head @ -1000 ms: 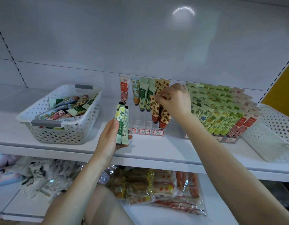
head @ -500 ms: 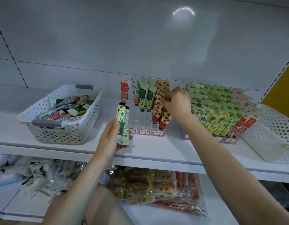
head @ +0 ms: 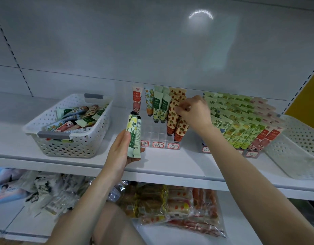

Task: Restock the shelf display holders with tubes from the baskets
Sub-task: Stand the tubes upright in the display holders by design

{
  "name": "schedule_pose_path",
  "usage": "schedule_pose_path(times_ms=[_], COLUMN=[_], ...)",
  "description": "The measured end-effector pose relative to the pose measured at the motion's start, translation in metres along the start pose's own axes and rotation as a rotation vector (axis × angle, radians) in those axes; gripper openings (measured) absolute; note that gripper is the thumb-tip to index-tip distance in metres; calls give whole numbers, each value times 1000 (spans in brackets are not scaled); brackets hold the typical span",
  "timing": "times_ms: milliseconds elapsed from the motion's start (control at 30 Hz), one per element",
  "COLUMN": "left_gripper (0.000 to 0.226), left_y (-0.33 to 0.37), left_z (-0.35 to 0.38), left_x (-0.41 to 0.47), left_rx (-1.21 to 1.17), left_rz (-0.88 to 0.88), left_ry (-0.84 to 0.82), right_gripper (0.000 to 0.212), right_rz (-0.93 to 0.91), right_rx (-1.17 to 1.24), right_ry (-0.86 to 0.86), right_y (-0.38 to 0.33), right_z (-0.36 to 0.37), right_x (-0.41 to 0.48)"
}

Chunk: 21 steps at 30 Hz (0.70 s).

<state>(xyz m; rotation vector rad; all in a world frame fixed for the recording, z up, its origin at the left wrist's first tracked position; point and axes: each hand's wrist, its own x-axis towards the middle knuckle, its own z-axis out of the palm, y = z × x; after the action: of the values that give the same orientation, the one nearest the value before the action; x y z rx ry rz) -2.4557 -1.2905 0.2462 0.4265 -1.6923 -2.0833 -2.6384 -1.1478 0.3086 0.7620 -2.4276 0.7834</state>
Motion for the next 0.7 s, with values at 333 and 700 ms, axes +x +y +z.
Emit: schedule_pose_path(times_ms=[333,700], left_gripper=[25,19], left_y=[10,14], left_z=[1,-6], left_x=[-2,-7], left_rx=[-199,-149], left_rz=[3,110], left_ry=[-17,4], right_gripper=[19,24], right_rz=[-90,140], right_rx=[383,653], right_ry=[-192,-524], right_y=[-65,-94], right_z=[-15,17], right_x=[-36,-64])
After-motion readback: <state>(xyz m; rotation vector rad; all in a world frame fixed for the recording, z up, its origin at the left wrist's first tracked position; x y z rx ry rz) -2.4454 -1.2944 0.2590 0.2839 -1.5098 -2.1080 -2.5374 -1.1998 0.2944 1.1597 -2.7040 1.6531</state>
